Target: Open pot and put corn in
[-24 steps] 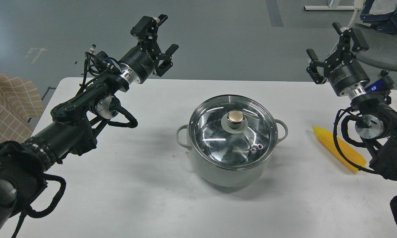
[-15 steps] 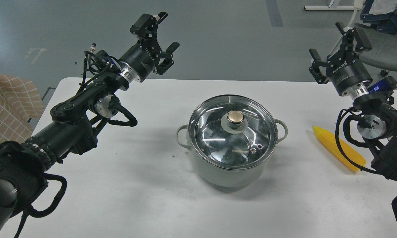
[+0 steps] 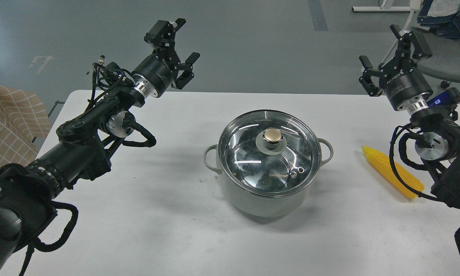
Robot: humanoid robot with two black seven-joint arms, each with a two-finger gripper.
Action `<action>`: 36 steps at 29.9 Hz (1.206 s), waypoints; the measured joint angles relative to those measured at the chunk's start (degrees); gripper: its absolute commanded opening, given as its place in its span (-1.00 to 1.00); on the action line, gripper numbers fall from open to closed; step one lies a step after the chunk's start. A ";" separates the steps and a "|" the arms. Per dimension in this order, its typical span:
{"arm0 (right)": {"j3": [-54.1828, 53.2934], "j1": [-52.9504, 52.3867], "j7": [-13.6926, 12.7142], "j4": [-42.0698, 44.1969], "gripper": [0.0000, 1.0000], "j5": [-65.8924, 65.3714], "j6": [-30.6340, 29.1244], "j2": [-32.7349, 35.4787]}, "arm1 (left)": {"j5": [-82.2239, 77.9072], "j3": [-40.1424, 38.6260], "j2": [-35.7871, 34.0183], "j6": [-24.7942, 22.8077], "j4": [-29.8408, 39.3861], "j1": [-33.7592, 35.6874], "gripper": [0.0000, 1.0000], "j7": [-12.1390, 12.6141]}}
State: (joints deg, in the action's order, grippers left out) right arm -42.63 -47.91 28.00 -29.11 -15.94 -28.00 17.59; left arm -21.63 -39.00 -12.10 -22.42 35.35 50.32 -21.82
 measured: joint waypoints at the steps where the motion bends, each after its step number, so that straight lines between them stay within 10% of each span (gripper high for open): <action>1: 0.00 0.00 0.00 -0.03 0.99 0.00 0.00 0.00 | 0.57 -0.03 0.10 0.00 0.00 0.02 0.97 0.00; 36: 0.60 -0.46 0.00 -2.62 1.00 0.03 0.00 2.11 | 8.10 0.84 2.26 -1.96 -1.91 0.48 0.96 -5.66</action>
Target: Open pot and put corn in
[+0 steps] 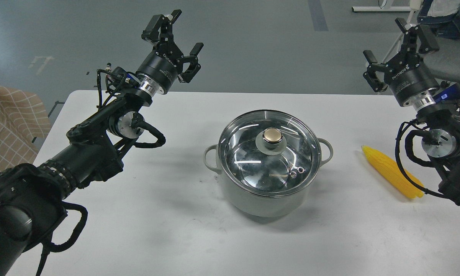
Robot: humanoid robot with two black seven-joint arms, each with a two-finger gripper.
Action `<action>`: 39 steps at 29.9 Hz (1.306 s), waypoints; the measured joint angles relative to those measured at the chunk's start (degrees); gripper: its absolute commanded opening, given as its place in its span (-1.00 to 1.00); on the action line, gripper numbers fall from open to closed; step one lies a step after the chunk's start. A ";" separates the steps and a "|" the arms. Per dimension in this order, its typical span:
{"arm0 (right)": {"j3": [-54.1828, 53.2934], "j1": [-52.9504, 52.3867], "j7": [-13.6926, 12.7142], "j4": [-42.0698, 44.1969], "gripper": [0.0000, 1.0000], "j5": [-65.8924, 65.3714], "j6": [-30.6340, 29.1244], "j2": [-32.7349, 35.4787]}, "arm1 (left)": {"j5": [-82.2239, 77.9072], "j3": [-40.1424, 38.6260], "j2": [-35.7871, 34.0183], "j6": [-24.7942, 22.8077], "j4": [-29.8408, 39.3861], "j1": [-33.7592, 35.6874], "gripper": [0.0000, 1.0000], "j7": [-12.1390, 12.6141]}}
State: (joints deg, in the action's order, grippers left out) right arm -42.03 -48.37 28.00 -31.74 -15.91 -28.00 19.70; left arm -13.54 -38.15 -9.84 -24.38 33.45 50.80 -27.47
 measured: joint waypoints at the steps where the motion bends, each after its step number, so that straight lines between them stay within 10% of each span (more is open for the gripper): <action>1: 0.06 -0.11 0.00 0.00 1.00 -0.02 0.00 -0.01 | 0.00 -0.04 -0.03 -0.10 -0.03 0.00 0.97 -0.03; 24: 2.43 -1.29 0.00 -0.43 1.00 -0.07 0.00 2.98 | 0.03 -0.77 -1.49 -3.59 1.83 0.19 0.96 -0.53; 39: 2.57 1.35 0.00 1.17 1.00 -0.23 0.00 3.63 | -29.29 -0.07 -18.58 2.17 30.65 3.71 0.96 -0.56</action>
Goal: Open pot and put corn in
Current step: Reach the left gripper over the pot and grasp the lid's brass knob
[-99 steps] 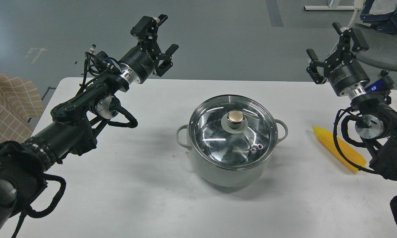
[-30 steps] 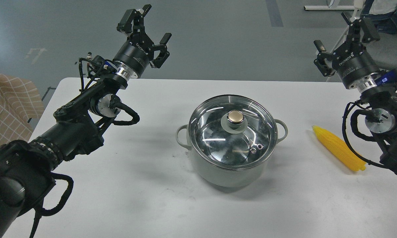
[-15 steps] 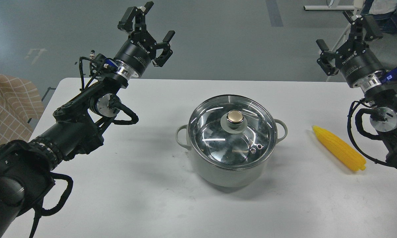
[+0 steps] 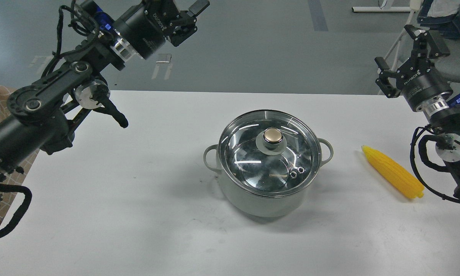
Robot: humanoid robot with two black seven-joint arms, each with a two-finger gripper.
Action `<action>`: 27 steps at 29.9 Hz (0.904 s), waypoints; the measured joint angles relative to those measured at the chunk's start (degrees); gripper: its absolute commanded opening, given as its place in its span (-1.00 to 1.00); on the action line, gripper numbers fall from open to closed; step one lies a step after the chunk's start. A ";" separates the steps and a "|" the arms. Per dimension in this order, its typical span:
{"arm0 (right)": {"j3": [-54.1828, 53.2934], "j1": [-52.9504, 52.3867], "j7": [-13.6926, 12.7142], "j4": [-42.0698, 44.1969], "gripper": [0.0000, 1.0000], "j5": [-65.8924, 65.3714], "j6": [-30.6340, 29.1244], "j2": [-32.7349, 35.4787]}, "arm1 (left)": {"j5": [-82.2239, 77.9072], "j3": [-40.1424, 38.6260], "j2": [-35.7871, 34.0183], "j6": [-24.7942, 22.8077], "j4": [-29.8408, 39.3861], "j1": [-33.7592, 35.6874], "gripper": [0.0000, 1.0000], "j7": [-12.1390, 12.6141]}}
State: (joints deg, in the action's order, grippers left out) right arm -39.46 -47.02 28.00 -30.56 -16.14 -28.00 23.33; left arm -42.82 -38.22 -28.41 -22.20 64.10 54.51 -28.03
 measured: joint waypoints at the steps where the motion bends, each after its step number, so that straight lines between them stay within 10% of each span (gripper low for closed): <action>1: -0.02 0.23 0.00 0.00 1.00 0.00 0.00 0.28 | -3.85 0.00 -0.35 0.74 1.79 0.00 0.96 0.00; 13: -0.29 3.40 0.00 -2.90 1.00 0.23 0.00 5.06 | -63.70 1.66 4.01 6.76 17.95 -1.18 0.96 0.02; 27: -0.52 5.14 0.00 -6.19 1.00 0.18 0.00 8.23 | -82.19 9.52 13.30 11.41 4.75 -1.19 0.96 0.05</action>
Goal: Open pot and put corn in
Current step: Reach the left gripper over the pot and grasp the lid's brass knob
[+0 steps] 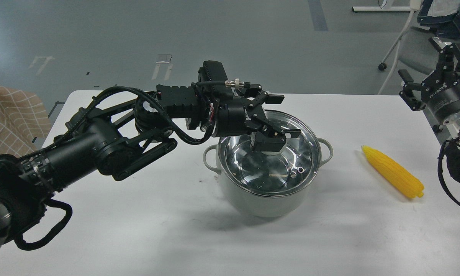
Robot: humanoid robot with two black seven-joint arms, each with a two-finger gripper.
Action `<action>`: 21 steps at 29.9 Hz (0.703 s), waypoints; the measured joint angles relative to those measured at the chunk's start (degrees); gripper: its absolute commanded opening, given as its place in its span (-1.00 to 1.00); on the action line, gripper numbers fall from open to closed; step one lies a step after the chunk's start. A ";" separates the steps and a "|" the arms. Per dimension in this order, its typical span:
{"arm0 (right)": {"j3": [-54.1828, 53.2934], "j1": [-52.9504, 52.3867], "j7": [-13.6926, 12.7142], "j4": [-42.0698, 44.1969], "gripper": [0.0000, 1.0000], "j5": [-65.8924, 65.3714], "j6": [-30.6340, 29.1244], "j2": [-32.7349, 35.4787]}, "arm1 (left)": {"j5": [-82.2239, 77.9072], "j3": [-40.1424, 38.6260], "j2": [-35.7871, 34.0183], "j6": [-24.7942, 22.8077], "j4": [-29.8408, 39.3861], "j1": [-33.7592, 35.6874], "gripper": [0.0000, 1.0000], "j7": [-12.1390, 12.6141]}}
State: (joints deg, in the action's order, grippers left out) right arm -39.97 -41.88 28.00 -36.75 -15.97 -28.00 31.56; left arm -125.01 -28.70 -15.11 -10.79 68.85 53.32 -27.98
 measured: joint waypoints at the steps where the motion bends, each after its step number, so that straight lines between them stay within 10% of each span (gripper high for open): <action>1: -0.06 0.15 0.00 -0.18 1.00 0.00 0.00 0.35 | 0.00 0.33 0.25 0.19 -0.59 0.01 0.96 0.00; 21: -0.20 1.28 0.00 -1.48 1.00 0.06 0.00 1.32 | 0.00 4.00 -0.13 0.43 -2.31 -2.57 0.69 -0.02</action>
State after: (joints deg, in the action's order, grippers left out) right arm -40.17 -40.61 28.00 -38.24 -15.91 -28.00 32.88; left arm -125.01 -24.70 -15.24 -10.37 66.54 50.74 -28.00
